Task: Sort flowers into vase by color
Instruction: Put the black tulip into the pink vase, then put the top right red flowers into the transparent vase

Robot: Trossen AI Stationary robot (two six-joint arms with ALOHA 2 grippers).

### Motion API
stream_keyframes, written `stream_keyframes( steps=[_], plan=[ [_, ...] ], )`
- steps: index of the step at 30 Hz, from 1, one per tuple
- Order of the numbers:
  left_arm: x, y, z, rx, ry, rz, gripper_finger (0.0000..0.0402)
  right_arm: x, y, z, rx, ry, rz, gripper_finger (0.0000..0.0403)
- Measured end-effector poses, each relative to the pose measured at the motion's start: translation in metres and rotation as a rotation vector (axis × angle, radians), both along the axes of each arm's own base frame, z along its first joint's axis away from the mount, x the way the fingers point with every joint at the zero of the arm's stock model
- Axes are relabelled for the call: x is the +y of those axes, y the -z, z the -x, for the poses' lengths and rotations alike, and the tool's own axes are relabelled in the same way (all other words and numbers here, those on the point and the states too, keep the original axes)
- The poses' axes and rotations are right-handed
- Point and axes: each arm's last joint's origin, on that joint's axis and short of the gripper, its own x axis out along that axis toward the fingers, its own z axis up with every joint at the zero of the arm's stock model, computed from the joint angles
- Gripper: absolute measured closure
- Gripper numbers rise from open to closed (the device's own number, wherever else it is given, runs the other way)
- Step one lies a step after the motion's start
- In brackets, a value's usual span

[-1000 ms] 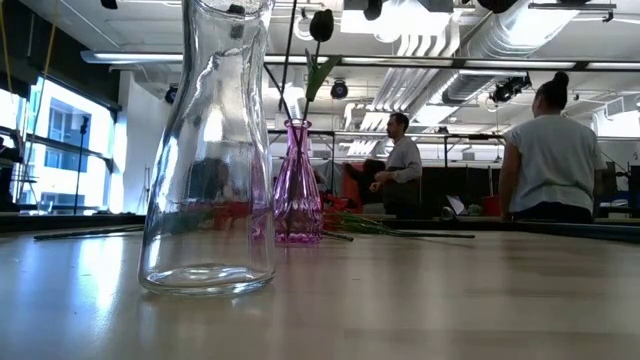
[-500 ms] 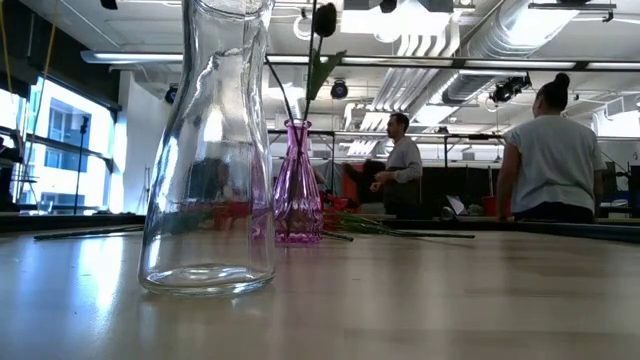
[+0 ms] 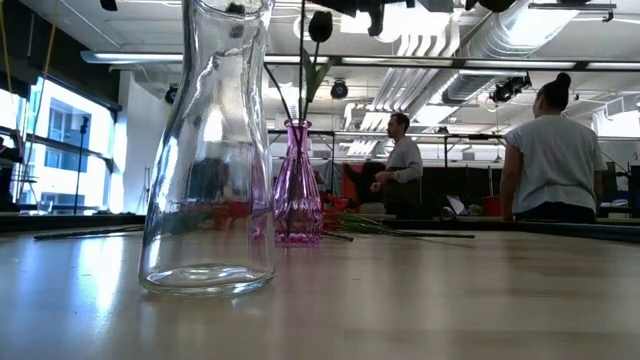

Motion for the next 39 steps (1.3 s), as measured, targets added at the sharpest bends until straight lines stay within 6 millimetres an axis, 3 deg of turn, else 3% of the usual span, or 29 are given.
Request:
stream_keyframes(
  steps=[11,14,17,21,28,33,39],
  plan=[
    [0.000,0.000,0.000,0.002,0.000,0.001,0.0131,0.000,0.004,0.000,-0.001,-0.016,-0.146,0.0402],
    [0.000,0.000,0.000,0.001,0.000,0.002,0.0131,0.000,0.006,0.000,0.004,-0.029,-0.172,0.0386],
    [0.000,0.000,0.000,-0.001,0.002,0.007,0.0131,0.000,0.005,0.000,-0.018,-0.035,-0.237,0.0344],
    [0.000,0.000,0.000,-0.001,0.002,0.007,0.0131,0.003,0.006,0.000,-0.026,-0.043,-0.270,0.0260],
    [0.000,0.000,0.000,-0.001,0.003,0.008,0.0131,0.014,0.010,0.001,0.056,-0.041,-0.188,0.0127],
    [0.000,0.000,0.000,-0.001,0.002,0.008,0.0131,0.015,0.001,0.010,0.059,-0.015,-0.185,0.0096],
    [0.000,0.000,0.000,0.001,0.001,0.005,0.0131,0.006,-0.031,0.031,-0.029,0.037,-0.150,0.0094]
  ],
)
